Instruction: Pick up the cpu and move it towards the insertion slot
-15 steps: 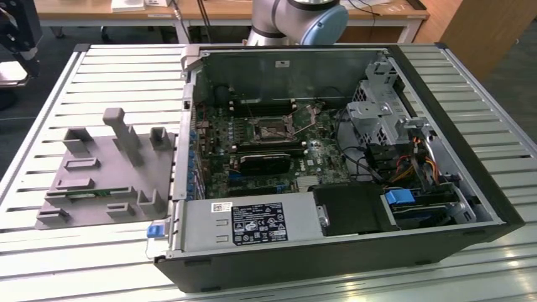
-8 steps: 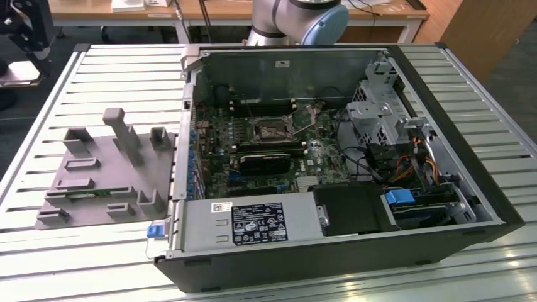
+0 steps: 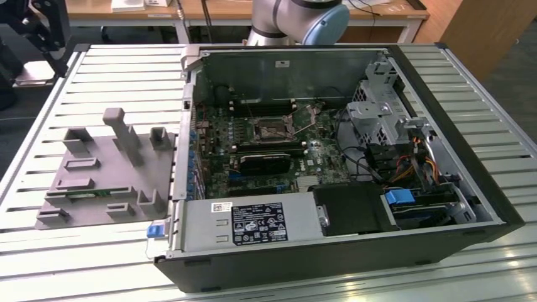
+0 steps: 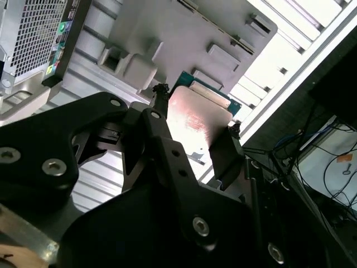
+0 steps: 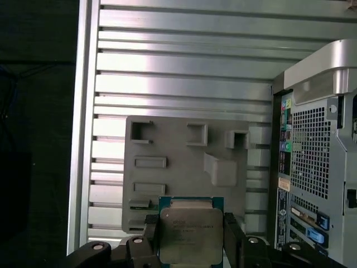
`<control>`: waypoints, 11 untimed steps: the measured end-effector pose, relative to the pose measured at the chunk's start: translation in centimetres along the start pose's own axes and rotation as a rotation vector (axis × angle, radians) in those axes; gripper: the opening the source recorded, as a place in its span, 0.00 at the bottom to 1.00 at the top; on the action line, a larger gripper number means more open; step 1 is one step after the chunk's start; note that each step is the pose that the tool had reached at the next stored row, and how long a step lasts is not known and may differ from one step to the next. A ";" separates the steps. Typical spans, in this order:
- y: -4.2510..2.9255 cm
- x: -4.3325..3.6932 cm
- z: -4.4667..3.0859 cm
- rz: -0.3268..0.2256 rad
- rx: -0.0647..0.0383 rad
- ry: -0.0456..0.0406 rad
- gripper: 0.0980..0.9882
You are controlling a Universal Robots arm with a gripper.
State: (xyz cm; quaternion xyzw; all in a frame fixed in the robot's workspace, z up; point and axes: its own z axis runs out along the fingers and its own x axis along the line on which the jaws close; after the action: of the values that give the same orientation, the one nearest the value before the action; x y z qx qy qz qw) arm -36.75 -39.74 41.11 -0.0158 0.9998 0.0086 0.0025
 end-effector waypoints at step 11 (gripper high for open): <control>-0.08 -2.47 0.01 0.000 0.000 0.0002 0.50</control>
State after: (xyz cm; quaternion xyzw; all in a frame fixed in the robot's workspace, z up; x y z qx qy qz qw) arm -34.28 -39.74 41.11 -0.0158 0.9998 0.0086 0.0024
